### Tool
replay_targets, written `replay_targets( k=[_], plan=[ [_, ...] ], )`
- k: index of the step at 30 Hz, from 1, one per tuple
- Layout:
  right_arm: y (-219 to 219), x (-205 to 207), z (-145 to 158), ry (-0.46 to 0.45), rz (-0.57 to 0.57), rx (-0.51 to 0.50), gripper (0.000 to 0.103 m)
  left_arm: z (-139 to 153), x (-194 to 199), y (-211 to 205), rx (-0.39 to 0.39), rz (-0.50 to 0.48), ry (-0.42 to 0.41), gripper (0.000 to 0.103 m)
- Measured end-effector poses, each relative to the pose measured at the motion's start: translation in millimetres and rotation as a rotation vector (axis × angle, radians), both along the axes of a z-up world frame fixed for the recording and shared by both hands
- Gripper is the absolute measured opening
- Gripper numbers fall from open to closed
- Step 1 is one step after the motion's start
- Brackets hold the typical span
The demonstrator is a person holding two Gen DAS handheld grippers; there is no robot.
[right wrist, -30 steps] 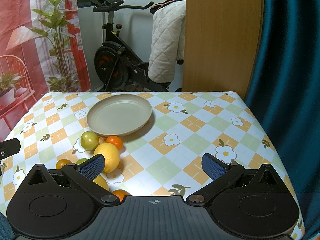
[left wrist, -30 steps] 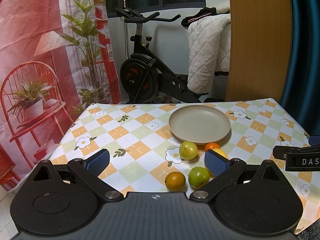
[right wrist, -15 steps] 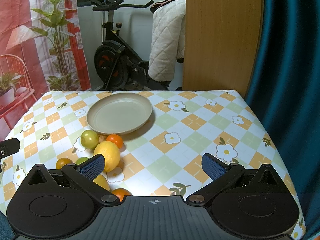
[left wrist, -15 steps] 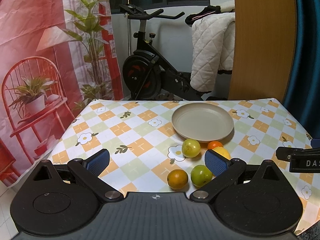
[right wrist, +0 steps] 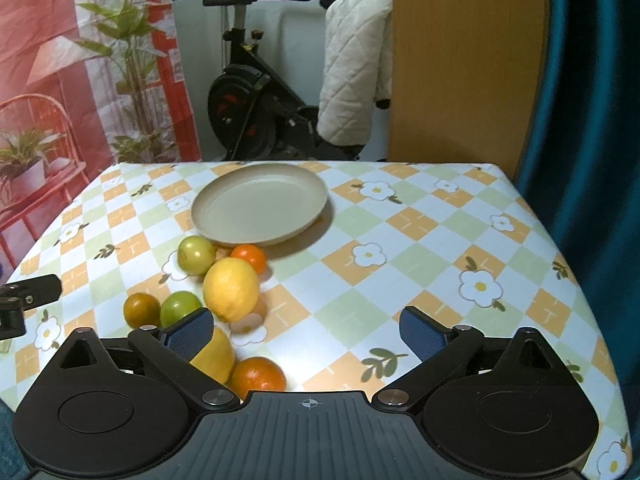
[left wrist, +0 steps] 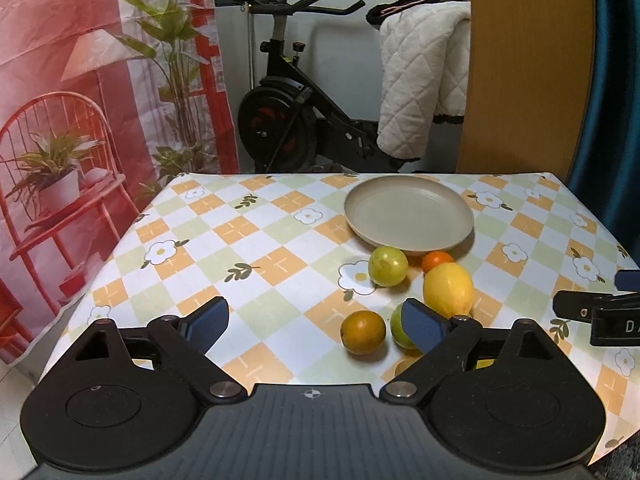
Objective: Organize fruits
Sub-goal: 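Move the left gripper toward the orange beside the green fruit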
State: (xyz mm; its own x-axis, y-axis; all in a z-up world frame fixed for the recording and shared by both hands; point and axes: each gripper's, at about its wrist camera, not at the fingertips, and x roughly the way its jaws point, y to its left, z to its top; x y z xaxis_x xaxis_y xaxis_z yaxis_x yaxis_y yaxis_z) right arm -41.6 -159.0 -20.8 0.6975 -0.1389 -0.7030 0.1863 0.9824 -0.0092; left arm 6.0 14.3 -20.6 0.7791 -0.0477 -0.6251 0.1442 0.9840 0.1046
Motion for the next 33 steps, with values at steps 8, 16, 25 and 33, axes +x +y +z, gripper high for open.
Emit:
replay_targets(
  k=[8, 16, 25, 33],
  plan=[
    [11.2, -0.5, -13.1, 0.033, 0.067, 0.016, 0.076, -10.4, 3.6, 12.4, -0.027, 0.016, 0.017, 0.085],
    [24.3, -1.8, -26.6, 0.068, 0.114, 0.029, 0.068, -20.7, 3.4, 21.8, -0.057, 0.021, 0.038, 0.078],
    [12.9, -5.8, -32.5, 0.077, 0.098, 0.051, 0.06, -37.7, -2.1, 12.3, -0.079, -0.053, 0.068, 0.067],
    [8.6, -7.1, -37.6, 0.091, 0.076, 0.052, 0.057, -46.0, -5.3, 10.2, -0.102, -0.09, 0.079, 0.062]
  ],
)
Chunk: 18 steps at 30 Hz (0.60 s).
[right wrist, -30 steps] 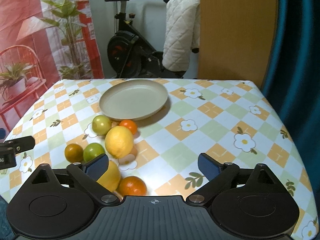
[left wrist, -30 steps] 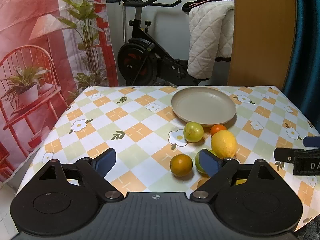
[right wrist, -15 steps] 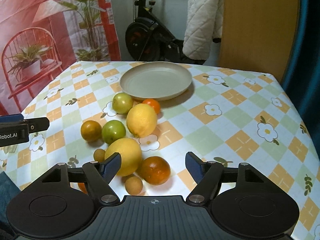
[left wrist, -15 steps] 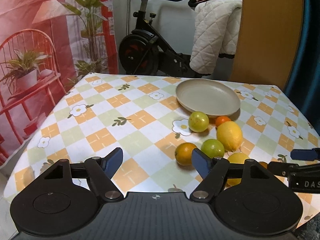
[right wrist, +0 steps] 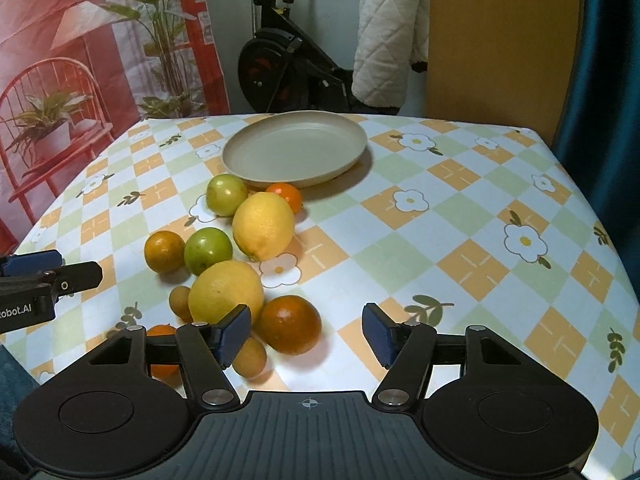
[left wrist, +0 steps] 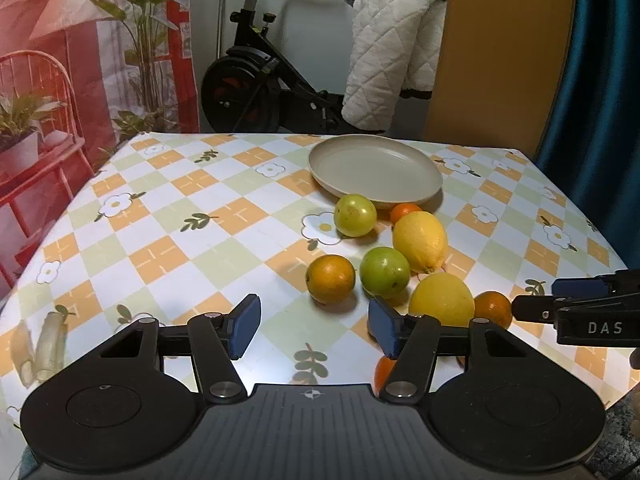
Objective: Organize fruits
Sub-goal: 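Move the left gripper toward the orange beside the green fruit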
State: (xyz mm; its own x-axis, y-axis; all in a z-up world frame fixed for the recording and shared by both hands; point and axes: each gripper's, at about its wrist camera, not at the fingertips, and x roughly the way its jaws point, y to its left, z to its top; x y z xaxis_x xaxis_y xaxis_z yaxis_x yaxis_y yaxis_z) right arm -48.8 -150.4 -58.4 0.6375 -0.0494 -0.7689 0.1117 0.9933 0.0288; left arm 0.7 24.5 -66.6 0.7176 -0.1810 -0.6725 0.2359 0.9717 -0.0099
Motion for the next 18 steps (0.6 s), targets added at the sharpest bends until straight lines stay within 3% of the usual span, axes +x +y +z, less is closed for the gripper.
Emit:
replay_targets(
  k=[9, 18],
  plan=[
    [6.0, -1.1, -4.8, 0.009, 0.023, -0.012, 0.049, -11.1, 0.8, -2.5, -0.047, -0.045, 0.053, 0.056],
    [4.5, -0.5, -7.9, 0.005, 0.03, -0.019, 0.045, -11.5, 3.4, 2.0, -0.064, -0.022, 0.046, 0.056]
  ],
)
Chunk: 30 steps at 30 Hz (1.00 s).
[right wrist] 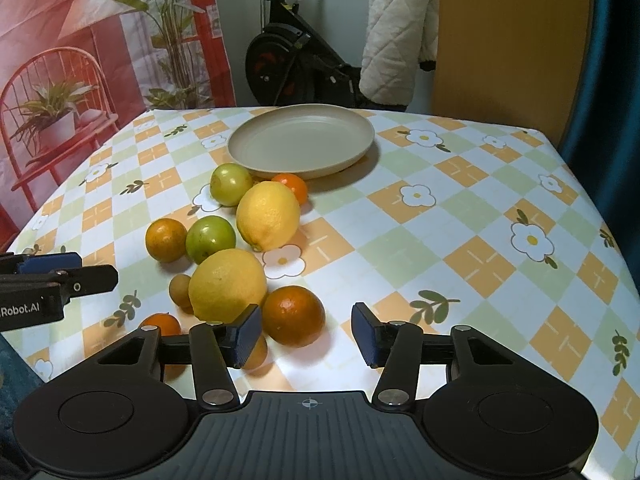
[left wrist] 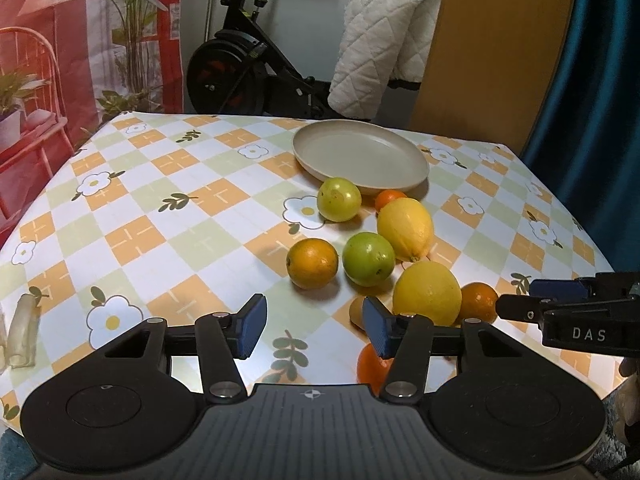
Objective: Organize fruits
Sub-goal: 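Move the left gripper toward the orange beside the green fruit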
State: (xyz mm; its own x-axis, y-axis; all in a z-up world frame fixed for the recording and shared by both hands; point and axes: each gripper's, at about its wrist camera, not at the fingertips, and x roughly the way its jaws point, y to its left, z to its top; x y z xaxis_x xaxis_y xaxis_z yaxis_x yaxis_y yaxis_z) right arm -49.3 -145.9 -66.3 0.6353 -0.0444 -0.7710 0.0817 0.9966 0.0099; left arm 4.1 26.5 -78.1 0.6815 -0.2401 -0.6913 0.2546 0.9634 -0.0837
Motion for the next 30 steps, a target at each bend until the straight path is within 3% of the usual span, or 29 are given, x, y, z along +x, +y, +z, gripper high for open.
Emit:
replay_targets(
  k=[8, 19, 30],
  plan=[
    [2.3, 5.8, -6.6, 0.008, 0.034, -0.025, 0.043, 2.4, 3.6, 4.4, -0.009, 0.04, -0.032, 0.055],
    [-3.3, 21.5, -24.0, 0.024, 0.052, 0.033, 0.043, 1.9, 5.5, 7.0, 0.003, 0.07, -0.104, 0.055],
    [-8.9, 28.3, -34.0, 0.049, 0.036, 0.078, 0.04, -3.7, 12.3, 6.4, -0.008, 0.058, -0.071, 0.055]
  ],
)
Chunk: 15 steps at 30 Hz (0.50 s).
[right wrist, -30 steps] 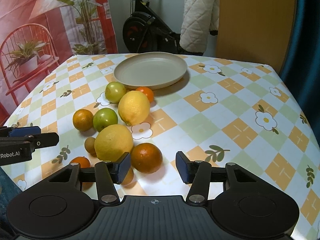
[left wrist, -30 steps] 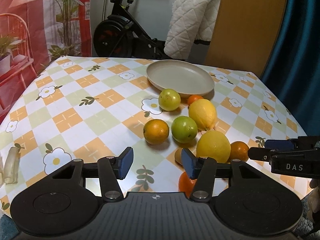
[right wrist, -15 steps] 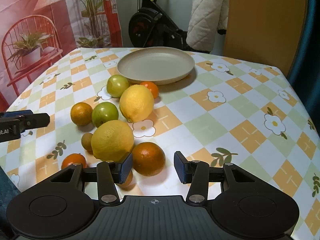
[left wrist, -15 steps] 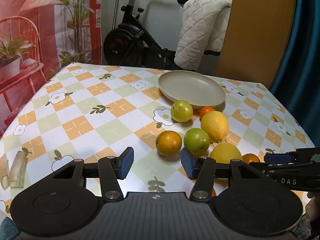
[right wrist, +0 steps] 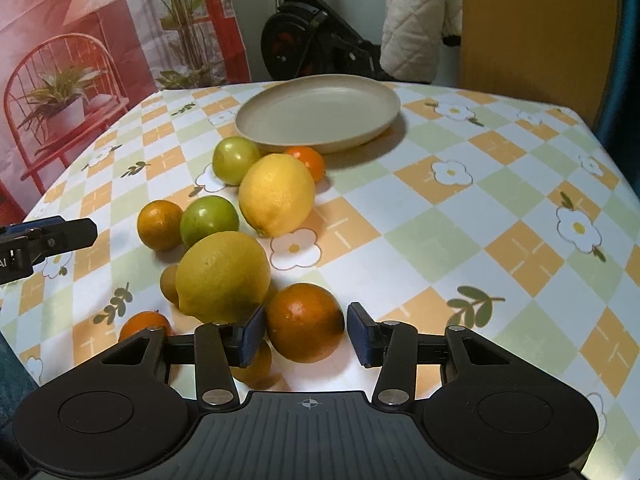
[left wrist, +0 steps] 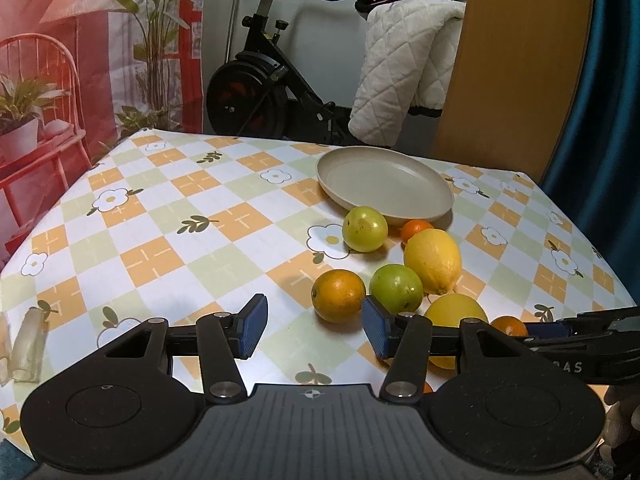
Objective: Organize fruits
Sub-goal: 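Move the left gripper toward the orange beside the green fruit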
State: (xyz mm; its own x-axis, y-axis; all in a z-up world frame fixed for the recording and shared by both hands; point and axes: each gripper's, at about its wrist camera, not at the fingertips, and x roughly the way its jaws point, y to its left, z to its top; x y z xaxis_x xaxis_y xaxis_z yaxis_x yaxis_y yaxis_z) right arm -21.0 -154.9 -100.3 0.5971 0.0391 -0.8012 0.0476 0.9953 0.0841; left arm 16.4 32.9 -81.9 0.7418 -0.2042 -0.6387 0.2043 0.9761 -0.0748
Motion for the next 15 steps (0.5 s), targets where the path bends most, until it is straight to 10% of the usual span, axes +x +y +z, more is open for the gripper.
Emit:
replay_targets(
  k=[15],
  plan=[
    [-11.3, 8.3, 4.7, -0.037, -0.023, -0.033, 0.039, -12.4, 43.6, -1.4, 0.013, -0.077, 0.041, 0.055]
  ],
)
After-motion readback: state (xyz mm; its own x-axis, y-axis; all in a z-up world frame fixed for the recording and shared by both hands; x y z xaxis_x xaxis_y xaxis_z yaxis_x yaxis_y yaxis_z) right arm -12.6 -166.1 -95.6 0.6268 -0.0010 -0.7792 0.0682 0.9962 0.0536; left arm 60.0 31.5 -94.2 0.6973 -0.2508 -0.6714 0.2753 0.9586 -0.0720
